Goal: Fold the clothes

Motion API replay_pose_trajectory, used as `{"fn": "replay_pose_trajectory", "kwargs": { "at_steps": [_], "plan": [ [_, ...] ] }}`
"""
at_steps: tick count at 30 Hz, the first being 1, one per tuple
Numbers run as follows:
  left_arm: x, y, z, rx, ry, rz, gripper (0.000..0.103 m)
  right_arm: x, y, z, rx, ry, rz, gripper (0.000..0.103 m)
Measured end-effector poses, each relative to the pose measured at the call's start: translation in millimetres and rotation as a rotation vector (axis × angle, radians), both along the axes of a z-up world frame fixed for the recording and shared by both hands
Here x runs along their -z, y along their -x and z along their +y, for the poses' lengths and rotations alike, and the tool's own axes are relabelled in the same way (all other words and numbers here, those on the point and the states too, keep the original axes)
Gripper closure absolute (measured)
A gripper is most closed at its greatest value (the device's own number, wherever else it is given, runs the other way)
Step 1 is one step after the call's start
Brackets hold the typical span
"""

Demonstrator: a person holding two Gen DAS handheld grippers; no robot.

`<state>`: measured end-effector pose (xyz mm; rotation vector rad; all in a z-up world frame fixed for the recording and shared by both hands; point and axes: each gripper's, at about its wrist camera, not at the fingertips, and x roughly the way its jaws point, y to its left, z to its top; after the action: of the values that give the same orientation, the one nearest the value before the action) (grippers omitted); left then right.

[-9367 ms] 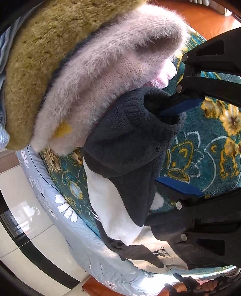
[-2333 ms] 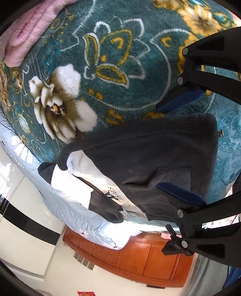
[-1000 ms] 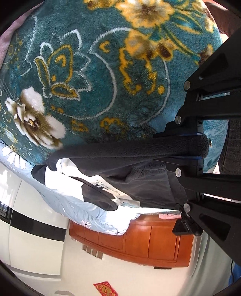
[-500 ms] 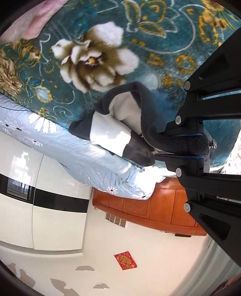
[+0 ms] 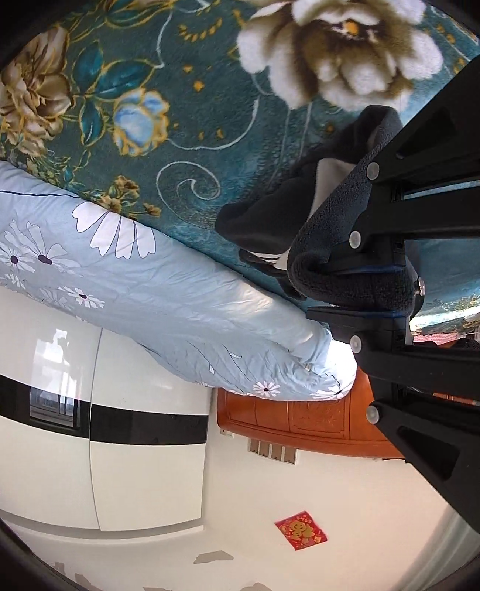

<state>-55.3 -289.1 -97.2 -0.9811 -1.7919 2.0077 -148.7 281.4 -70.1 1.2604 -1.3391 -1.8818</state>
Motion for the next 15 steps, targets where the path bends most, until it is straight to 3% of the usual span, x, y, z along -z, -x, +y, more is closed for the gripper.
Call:
{"fn": "replay_pose_trajectory", "kwargs": {
  "at_steps": [6,11,13,14,15],
  "plan": [
    [44.8,45.5,-3.7,-0.032,-0.033,-0.117,0.093,22.6,41.8,-15.9,-0.005,-0.074,-0.072,0.085],
    [69.9,59.1,-6.1,-0.047,-0.086,-0.168,0.089,49.7,54.6,-11.8,0.028,-0.005,-0.149,0.083],
    [70.1,59.9,-7.0,-0.055,-0.115,-0.16,0.076,51.8,56.6,-10.9,0.026,0.008,-0.158,0.08],
    [67.1,59.6,-7.6,-0.063,-0.136,-0.137,0.069,50.4,57.1,-10.8,0.024,0.016,-0.152,0.074],
    [61.5,57.7,-8.7,-0.068,-0.155,-0.107,0.056,46.4,56.8,-10.7,0.024,0.026,-0.134,0.065]
  ]
}}
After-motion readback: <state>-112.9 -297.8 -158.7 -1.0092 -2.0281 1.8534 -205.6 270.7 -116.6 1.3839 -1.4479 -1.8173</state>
